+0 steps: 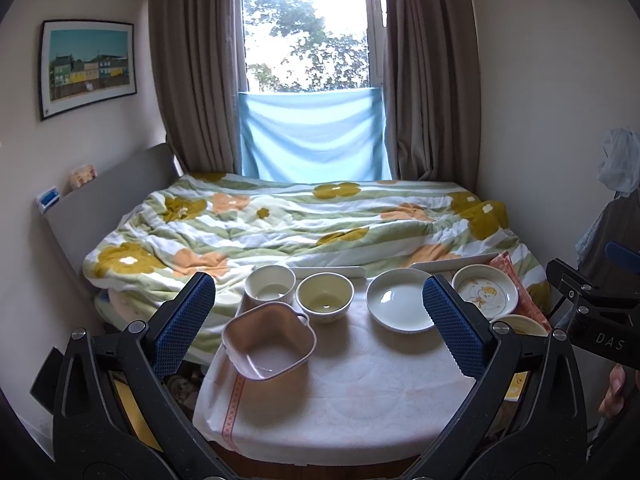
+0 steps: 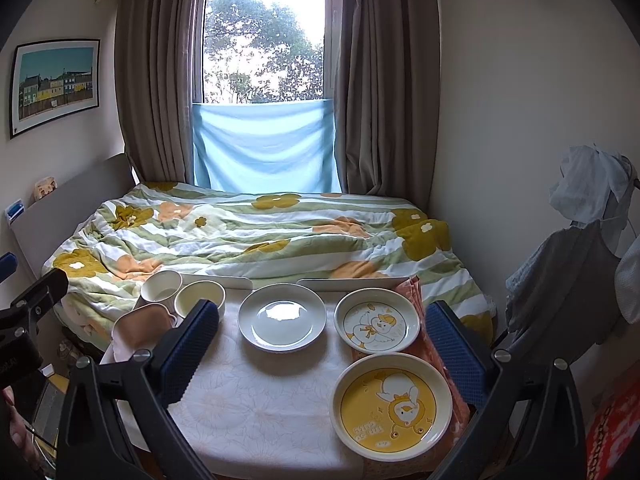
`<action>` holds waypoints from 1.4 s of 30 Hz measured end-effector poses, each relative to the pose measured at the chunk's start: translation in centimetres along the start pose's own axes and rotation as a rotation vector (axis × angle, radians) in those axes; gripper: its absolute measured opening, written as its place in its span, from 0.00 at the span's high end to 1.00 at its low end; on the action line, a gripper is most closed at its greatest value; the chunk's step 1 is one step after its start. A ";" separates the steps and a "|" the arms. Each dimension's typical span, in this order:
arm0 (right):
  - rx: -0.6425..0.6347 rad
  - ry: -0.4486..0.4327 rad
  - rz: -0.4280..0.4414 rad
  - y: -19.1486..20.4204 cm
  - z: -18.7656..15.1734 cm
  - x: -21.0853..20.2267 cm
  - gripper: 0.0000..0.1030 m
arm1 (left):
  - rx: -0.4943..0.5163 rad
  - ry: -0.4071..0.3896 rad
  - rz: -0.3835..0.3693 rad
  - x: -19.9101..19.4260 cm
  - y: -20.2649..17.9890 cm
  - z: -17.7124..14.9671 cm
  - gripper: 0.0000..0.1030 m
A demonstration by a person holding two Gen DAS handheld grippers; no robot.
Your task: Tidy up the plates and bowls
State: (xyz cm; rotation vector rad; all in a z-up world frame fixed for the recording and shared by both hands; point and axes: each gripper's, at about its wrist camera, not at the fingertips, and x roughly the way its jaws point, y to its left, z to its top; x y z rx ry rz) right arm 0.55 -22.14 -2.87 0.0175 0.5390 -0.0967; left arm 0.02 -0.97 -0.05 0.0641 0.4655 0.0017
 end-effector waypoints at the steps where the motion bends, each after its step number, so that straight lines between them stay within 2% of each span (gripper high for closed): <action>1: 0.000 0.000 0.000 0.0 0.0 0.0 0.00 | 0.000 0.000 0.000 0.0 0.0 0.0 0.00; 14: -0.002 0.006 -0.003 0.0 0.0 0.3 0.00 | 0.002 0.009 -0.001 0.2 0.1 0.1 0.00; 21: 0.018 0.033 -0.020 -0.6 0.1 0.4 0.00 | 0.045 0.056 -0.028 2.0 -1.1 1.2 0.00; 25: 0.055 0.057 -0.045 -1.8 -0.8 0.6 0.00 | 0.075 0.119 -0.095 4.2 -2.3 1.0 0.00; 29: 0.118 0.108 -0.088 -4.0 -2.9 1.1 0.00 | 0.097 0.239 -0.192 8.1 -3.8 -0.4 0.00; 33: 0.196 0.198 -0.111 -7.4 -6.0 2.3 0.00 | 0.157 0.355 -0.272 12.2 -7.1 -3.3 0.00; 36: 0.244 0.271 -0.098 -10.5 -8.9 3.8 0.00 | 0.168 0.449 -0.346 14.8 -10.5 -6.2 0.00; 38: 0.281 0.320 -0.079 -12.8 -10.9 5.2 0.00 | 0.186 0.489 -0.369 15.9 -13.1 -8.2 0.00; 40: 0.318 0.359 -0.046 -14.9 -12.8 6.7 0.03 | 0.215 0.528 -0.381 17.2 -15.8 -10.0 0.00; 42: 0.347 0.406 -0.013 -16.7 -14.5 8.3 0.14 | 0.215 0.570 -0.413 18.3 -18.0 -11.5 0.00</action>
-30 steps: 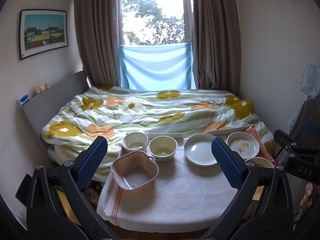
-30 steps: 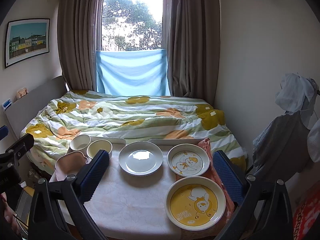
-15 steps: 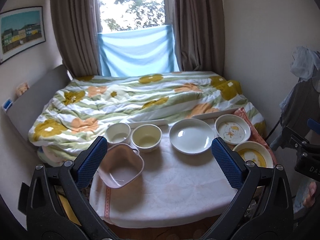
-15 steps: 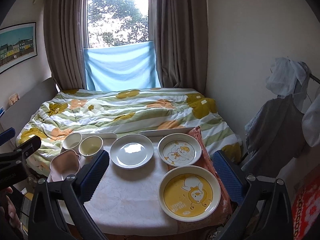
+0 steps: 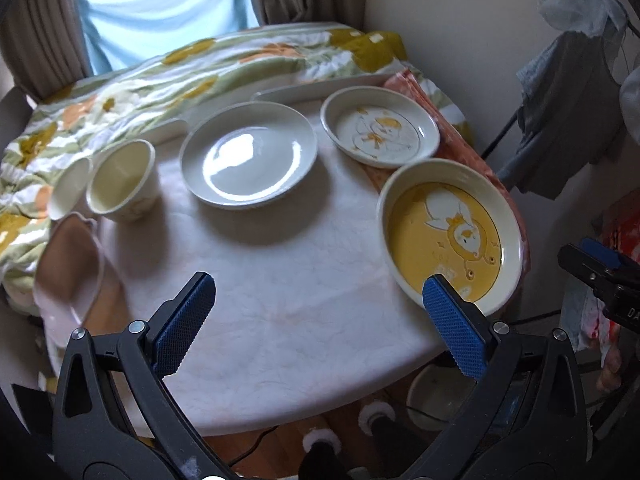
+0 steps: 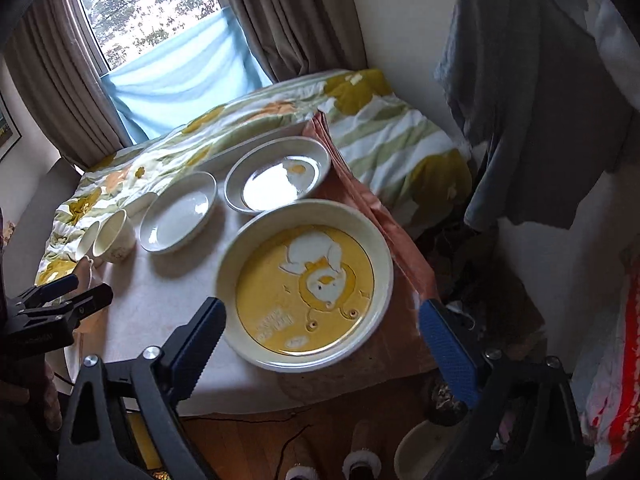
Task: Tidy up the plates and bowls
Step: 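Close both grippers on the rim of the large yellow duck plate, then lift the yellow duck plate with both grippers toward the pink basin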
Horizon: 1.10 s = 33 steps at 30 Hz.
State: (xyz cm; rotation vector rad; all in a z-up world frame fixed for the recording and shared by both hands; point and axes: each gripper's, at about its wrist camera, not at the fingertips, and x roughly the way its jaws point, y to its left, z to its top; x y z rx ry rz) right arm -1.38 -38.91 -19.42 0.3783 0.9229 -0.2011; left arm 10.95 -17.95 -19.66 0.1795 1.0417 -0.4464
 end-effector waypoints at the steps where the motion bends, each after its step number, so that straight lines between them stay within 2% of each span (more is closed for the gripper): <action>1: 0.008 0.023 0.016 -1.0 -0.1 1.0 0.16 | -0.005 0.016 -0.015 1.1 -0.7 -0.1 0.00; 4: 0.031 0.088 0.064 -3.5 -0.1 3.8 0.30 | -0.019 0.077 -0.037 4.8 -2.6 0.3 0.00; 7: 0.048 0.145 0.120 -5.4 0.1 6.7 0.39 | -0.036 0.122 -0.048 7.7 -3.6 0.5 0.03; 10: 0.053 0.184 0.179 -6.6 0.5 8.9 0.51 | -0.039 0.158 -0.046 9.6 -4.4 0.6 0.13; 12: 0.042 0.194 0.203 -6.8 0.9 10.0 0.56 | -0.040 0.176 -0.046 10.6 -4.7 0.6 0.25; 13: 0.034 0.197 0.208 -6.9 1.1 10.4 0.57 | -0.044 0.186 -0.049 11.0 -4.8 0.7 0.28; 15: 0.020 0.199 0.217 -7.1 1.4 11.0 0.68 | -0.050 0.203 -0.052 11.8 -4.8 0.7 0.41; 21: -0.025 0.203 0.214 -7.4 3.0 12.5 0.84 | -0.069 0.220 -0.050 12.9 -4.9 0.9 0.77; 23: -0.042 0.209 0.204 -7.3 3.4 13.0 0.89 | -0.075 0.216 -0.055 12.8 -5.0 1.1 0.82; 33: -0.117 0.229 0.180 -7.1 3.7 13.6 0.90 | -0.066 0.200 0.001 12.4 -5.8 1.1 0.83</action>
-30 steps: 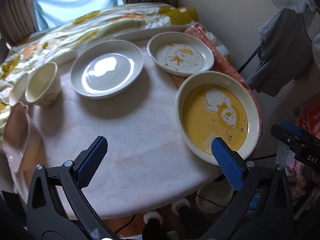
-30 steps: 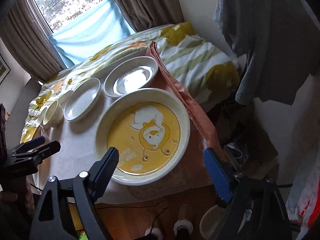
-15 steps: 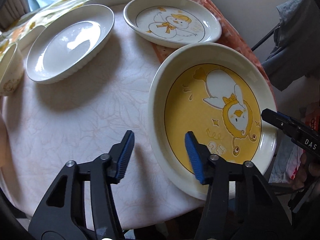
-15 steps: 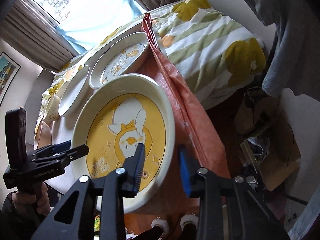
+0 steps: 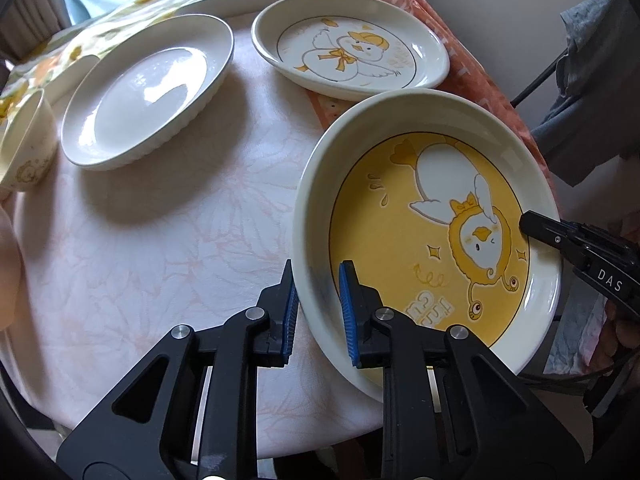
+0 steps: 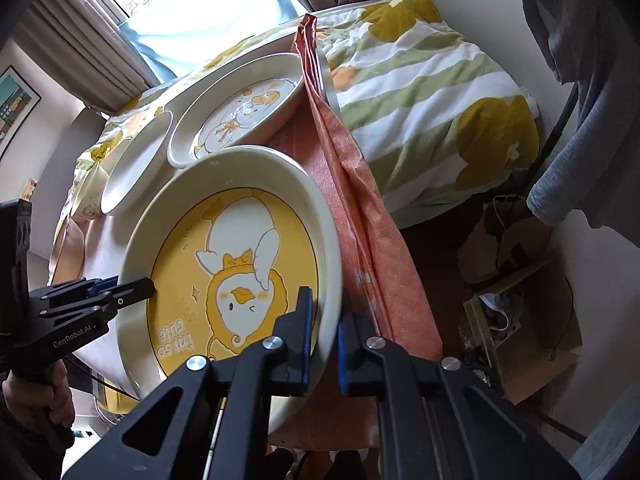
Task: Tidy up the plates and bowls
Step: 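Lift the yellow duck plate with both grippers toward the pink basin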
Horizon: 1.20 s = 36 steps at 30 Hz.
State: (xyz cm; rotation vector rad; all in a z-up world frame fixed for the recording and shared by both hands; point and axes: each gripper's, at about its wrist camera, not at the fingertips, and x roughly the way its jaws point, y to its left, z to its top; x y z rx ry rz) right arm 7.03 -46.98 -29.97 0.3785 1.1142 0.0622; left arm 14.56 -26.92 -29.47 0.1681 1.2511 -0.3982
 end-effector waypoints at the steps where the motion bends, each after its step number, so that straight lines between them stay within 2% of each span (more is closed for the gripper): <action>1: -0.005 0.001 0.000 0.0 0.0 0.0 0.90 | -0.006 -0.002 -0.003 0.0 0.0 0.1 0.83; 12: -0.070 -0.026 -0.004 1.3 0.1 -0.8 0.90 | -0.036 -0.044 0.026 -2.6 0.8 -0.8 0.83; 13: -0.086 -0.030 -0.013 1.7 0.2 -1.0 0.90 | -0.035 -0.066 0.005 -3.2 0.7 -0.8 0.89; 14: -0.104 -0.035 -0.022 2.1 0.2 -1.1 0.90 | -0.028 -0.099 -0.072 -4.2 0.5 -1.2 0.99; 15: -0.122 -0.044 -0.020 2.5 0.3 -1.3 0.90 | -0.008 -0.131 -0.087 -5.2 -0.2 -1.1 0.99; 17: -0.156 -0.061 -0.003 3.7 0.6 -1.5 0.90 | 0.080 -0.207 0.041 -6.5 -2.3 -0.9 0.99; 18: -0.159 -0.054 -0.027 4.3 0.8 -1.1 0.91 | 0.067 -0.214 0.042 -6.5 -2.3 -0.6 0.99; 19: -0.144 -0.031 -0.078 4.5 0.9 -0.3 0.91 | 0.010 -0.194 0.008 -6.1 -1.4 -0.4 0.99; 21: -0.073 -0.005 -0.070 3.3 0.8 1.2 0.91 | -0.072 -0.161 -0.050 -5.3 0.7 0.0 0.99; 22: -0.044 -0.007 -0.035 2.7 0.7 1.6 0.92 | -0.091 -0.156 -0.039 -5.3 1.5 0.1 0.99; 25: -0.079 -0.031 -0.043 2.7 0.6 1.5 0.92 | -0.065 -0.161 -0.010 -5.6 2.8 -0.2 0.98; 26: -0.072 -0.029 -0.042 2.8 0.7 1.6 0.92 | -0.056 -0.163 0.017 -5.7 3.2 -0.3 0.96; 28: -0.053 -0.024 -0.035 2.7 0.8 1.7 0.92 | -0.052 -0.155 0.029 -5.8 4.0 -0.8 0.78; 29: -0.052 -0.023 -0.038 2.7 0.8 1.7 0.92 | -0.049 -0.145 0.036 -5.7 4.6 -1.0 0.44; 30: -0.055 -0.023 -0.041 2.7 0.7 1.6 0.92 | -0.051 -0.143 0.047 -5.6 4.9 -1.1 0.14; 32: -0.047 -0.021 -0.040 2.7 0.7 1.6 0.92 | -0.050 -0.183 0.032 -6.0 5.3 -1.7 0.10; 36: -0.033 -0.021 -0.040 2.8 0.5 1.5 0.92 | -0.020 -0.137 0.024 -4.2 4.9 -1.5 0.10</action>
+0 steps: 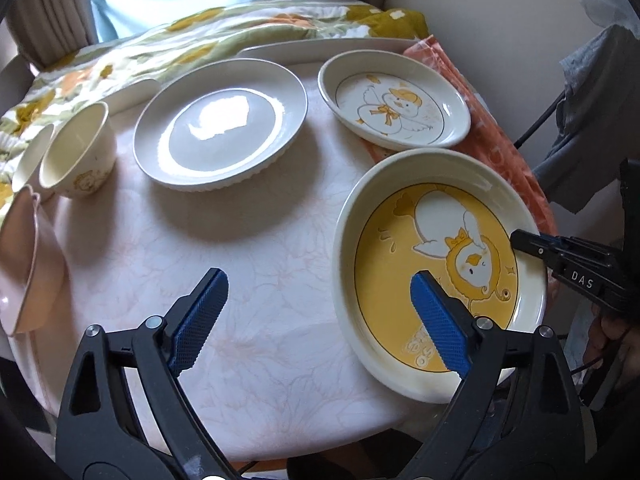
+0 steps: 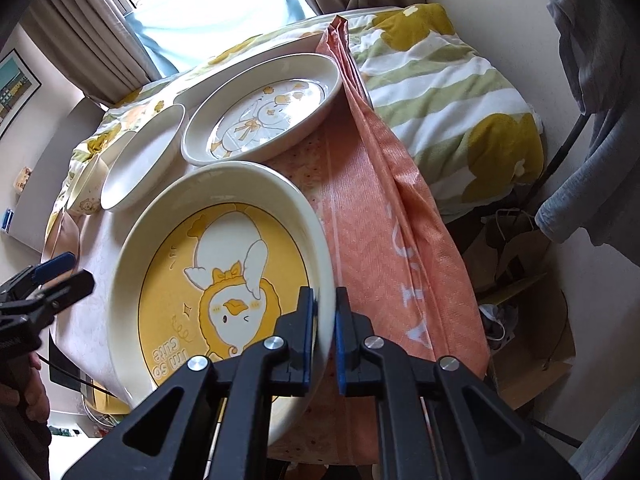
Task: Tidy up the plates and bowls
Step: 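Lift the yellow duck plate with both grippers toward the pink basin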
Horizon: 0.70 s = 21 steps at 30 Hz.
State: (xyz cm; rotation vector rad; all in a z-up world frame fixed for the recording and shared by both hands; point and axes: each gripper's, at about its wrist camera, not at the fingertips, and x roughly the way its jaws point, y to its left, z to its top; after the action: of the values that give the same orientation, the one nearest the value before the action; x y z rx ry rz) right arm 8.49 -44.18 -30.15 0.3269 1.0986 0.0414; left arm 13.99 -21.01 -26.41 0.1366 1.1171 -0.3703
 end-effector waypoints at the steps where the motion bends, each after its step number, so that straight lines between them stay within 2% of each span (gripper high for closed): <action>1: 0.002 -0.002 0.000 0.0 0.0 0.0 0.92 | -0.007 0.017 -0.023 0.6 0.2 -0.1 0.11; 2: 0.003 -0.003 0.002 -0.1 0.0 0.0 0.92 | -0.017 0.030 -0.040 1.1 0.3 -0.1 0.11; 4: 0.004 -0.006 0.013 -0.3 -0.1 0.0 0.92 | -0.023 0.039 -0.057 1.8 0.5 -0.3 0.21; 6: 0.006 -0.006 0.029 -0.5 -0.2 0.1 0.92 | -0.015 0.055 -0.066 2.4 0.2 -0.5 0.51; 9: 0.003 -0.006 0.041 -0.6 -0.3 0.1 0.92 | -0.009 0.083 -0.091 3.4 0.0 -0.9 0.71; 12: -0.003 -0.007 0.048 -0.6 -0.4 0.1 0.92 | -0.010 0.083 -0.121 3.7 -0.1 -1.3 0.86; 17: -0.022 -0.003 0.058 -0.6 -0.3 0.1 0.91 | -0.026 0.073 -0.112 3.6 -0.3 -1.7 0.88; 21: -0.075 0.009 0.051 -0.1 -0.2 0.1 0.90 | -0.040 0.068 -0.068 3.4 -0.6 -1.5 0.88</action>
State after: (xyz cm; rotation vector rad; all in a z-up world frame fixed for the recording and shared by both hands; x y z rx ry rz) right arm 8.36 -44.21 -30.33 0.2872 1.0952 0.1294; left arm 13.80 -21.87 -30.11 0.0762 1.1981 -0.4060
